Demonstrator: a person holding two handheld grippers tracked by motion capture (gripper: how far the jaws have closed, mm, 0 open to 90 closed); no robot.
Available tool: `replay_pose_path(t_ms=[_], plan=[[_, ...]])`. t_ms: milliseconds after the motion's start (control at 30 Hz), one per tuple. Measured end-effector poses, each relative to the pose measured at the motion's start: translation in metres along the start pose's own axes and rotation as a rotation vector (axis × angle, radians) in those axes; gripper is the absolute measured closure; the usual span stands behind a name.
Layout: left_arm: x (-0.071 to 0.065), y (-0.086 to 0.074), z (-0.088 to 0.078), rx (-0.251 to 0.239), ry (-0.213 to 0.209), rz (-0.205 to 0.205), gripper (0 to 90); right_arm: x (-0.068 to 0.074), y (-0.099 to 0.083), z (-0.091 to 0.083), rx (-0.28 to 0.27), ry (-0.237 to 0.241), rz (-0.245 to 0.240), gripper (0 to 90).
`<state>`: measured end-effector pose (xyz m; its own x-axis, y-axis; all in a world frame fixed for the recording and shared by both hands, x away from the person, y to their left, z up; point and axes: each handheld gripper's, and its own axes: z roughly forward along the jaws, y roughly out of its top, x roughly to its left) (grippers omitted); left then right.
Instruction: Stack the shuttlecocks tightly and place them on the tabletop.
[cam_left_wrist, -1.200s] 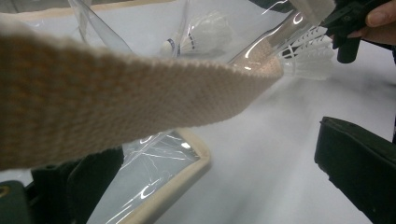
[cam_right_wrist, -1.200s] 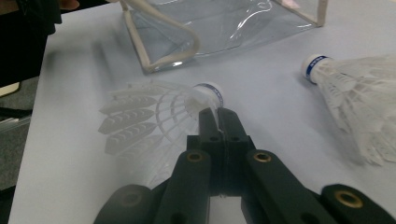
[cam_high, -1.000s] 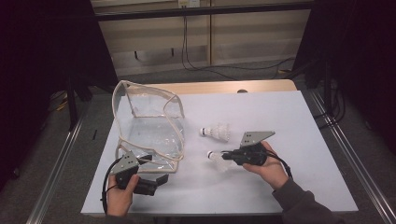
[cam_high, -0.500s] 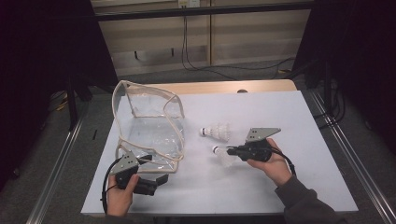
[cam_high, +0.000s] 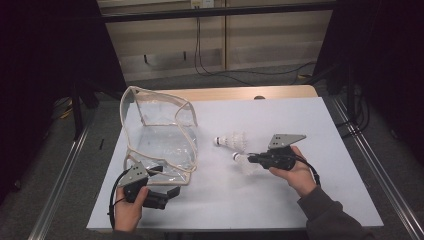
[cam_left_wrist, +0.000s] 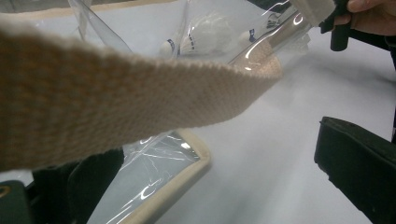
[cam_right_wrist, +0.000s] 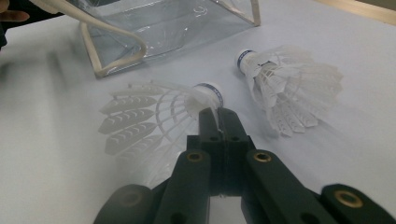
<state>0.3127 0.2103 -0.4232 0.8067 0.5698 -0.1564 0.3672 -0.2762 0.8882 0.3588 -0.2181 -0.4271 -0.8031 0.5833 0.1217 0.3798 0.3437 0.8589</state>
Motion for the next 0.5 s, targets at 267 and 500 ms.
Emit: replay_pose_path(t_ms=[267, 500], plan=[[0.0, 0.0, 0.0, 0.003, -0.001, 0.002, 1.3, -0.005, -0.002, -0.01, -0.001, -0.02, 0.008, 90.0], [0.0, 0.0, 0.0, 0.004, 0.0, 0.002, 1.3, -0.011, -0.005, -0.016, -0.008, -0.04, 0.013, 90.0]])
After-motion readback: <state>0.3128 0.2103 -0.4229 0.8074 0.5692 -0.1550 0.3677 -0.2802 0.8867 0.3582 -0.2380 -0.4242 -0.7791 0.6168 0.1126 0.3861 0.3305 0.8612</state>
